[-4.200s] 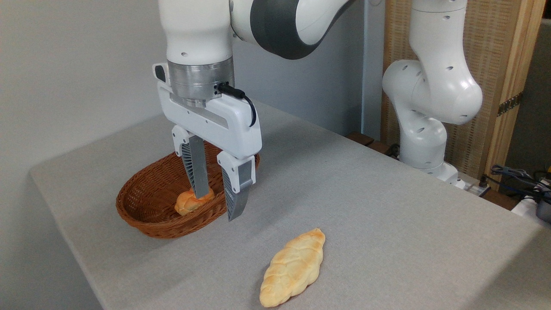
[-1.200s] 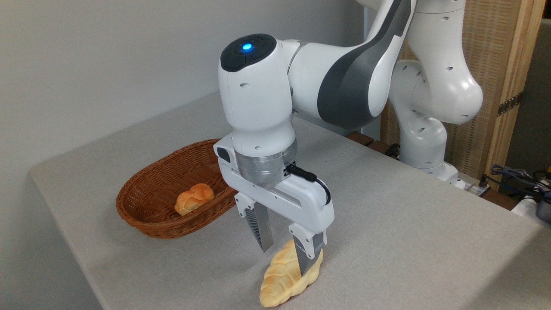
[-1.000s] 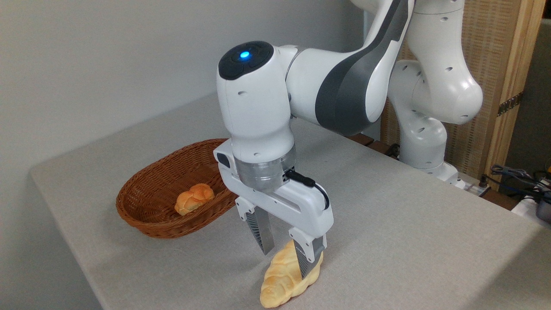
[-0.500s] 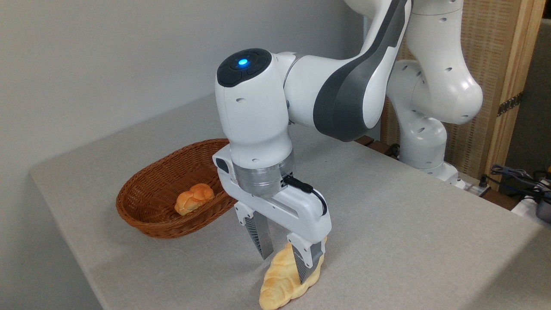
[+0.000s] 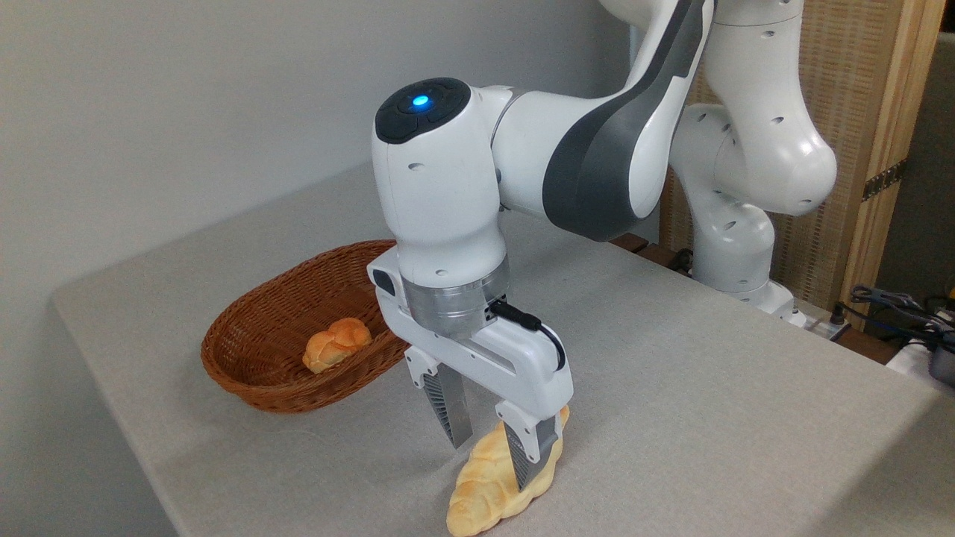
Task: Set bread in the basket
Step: 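Close the gripper on the braided bread loaf, then lift the held loaf up off the table toward the basket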
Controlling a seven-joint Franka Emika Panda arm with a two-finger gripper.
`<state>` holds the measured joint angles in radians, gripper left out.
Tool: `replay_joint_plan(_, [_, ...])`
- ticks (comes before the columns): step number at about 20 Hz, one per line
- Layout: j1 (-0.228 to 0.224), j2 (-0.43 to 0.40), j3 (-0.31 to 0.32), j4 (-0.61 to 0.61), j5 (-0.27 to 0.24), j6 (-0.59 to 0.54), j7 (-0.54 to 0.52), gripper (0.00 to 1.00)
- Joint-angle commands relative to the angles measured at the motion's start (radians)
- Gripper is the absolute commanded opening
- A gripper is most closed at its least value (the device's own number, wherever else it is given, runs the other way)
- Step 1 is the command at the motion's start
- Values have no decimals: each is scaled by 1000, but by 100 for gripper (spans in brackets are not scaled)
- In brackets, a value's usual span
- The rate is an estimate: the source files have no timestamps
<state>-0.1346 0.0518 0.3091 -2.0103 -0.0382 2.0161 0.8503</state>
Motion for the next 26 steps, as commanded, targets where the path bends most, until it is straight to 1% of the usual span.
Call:
replay_joint_plan(1, [-7,-7,8,-1,14,16,15,100])
replay_joint_plan(2, [-7,-9,8,-1,14,16,15,100])
replay_joint_plan(4, [-8,-13,33,4,14,16,16,100])
replay_joint_plan(7, [-7,-13,38,19,14,15,18,100])
replay_joint_plan(20, [-7,-1,36,15,12,16,15,100])
replay_joint_plan(26, [-8,26,31,15,8,23,13,100])
